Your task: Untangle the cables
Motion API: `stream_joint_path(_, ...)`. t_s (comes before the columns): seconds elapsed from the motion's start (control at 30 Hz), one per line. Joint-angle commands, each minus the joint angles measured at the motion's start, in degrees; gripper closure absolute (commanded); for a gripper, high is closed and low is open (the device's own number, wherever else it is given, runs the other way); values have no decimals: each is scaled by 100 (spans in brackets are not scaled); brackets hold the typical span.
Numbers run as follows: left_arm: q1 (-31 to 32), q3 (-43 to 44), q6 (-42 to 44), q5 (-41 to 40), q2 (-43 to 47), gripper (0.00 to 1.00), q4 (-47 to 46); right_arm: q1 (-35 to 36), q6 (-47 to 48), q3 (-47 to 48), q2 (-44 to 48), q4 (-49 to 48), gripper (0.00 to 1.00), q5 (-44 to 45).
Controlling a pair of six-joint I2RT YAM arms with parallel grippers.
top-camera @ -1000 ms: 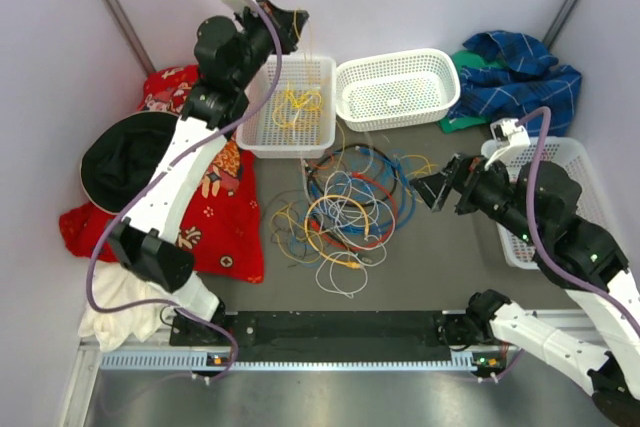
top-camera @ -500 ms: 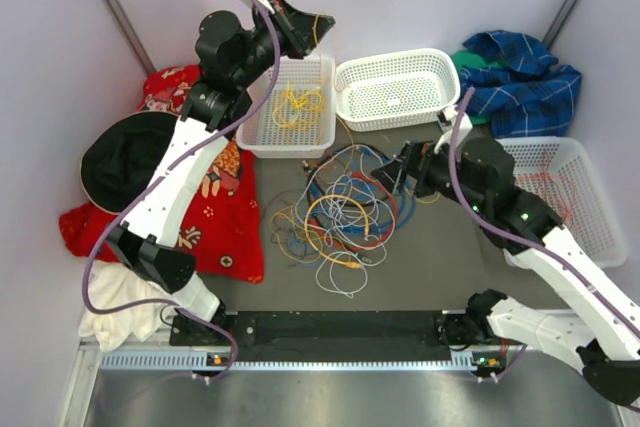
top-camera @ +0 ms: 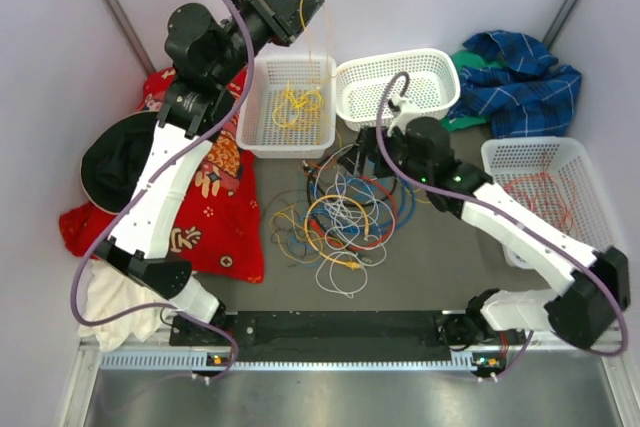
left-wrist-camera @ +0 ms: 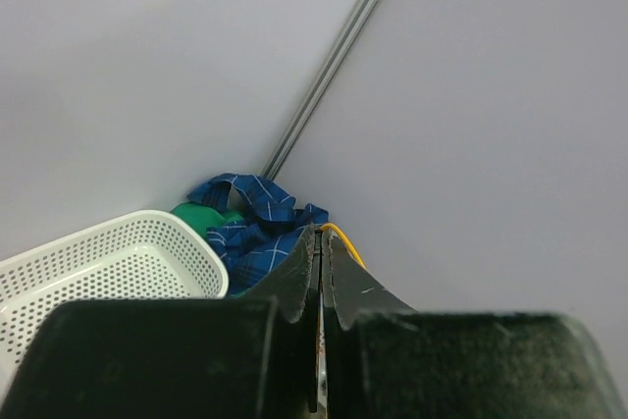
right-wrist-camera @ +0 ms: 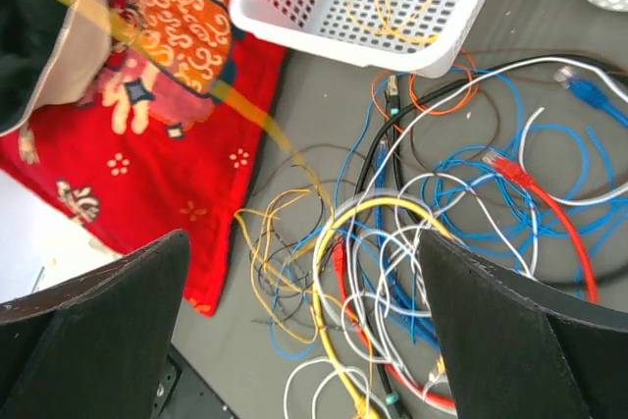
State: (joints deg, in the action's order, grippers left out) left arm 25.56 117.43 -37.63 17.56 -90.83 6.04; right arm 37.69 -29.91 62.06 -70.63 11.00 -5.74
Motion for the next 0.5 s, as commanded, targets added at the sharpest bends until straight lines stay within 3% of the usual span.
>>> stream_joint_path(0.0,-7,-123,-8,37,311,100,-200,-16,38,701,-765,-678,1,-139)
stream_joint_path(0.1,-7,-167,-34,89,346,100,-226,-16,55,1167,-1354,-661,4,98)
stream_joint_path(0.2,-7,-246,-34,125,416,100,-244,-16,29,1527,-1646,-775,44,204)
stream_joint_path(0.23,-7,-325,1,125,451,100,-235,-25,21,1615,-1638,-767,72,239)
stream_joint_path(0.3,-16,-457,167,20,609,100,-174,-16,47,1896,-1594,-670,94,432)
stream_joint_path(0.33,-16,-675,238,-59,680,100,-174,-8,134,2028,-1498,-426,100,520)
stream_joint_path(0.47,-7,-1449,633,-516,1250,100,-297,-25,512,3010,-1269,408,100,959)
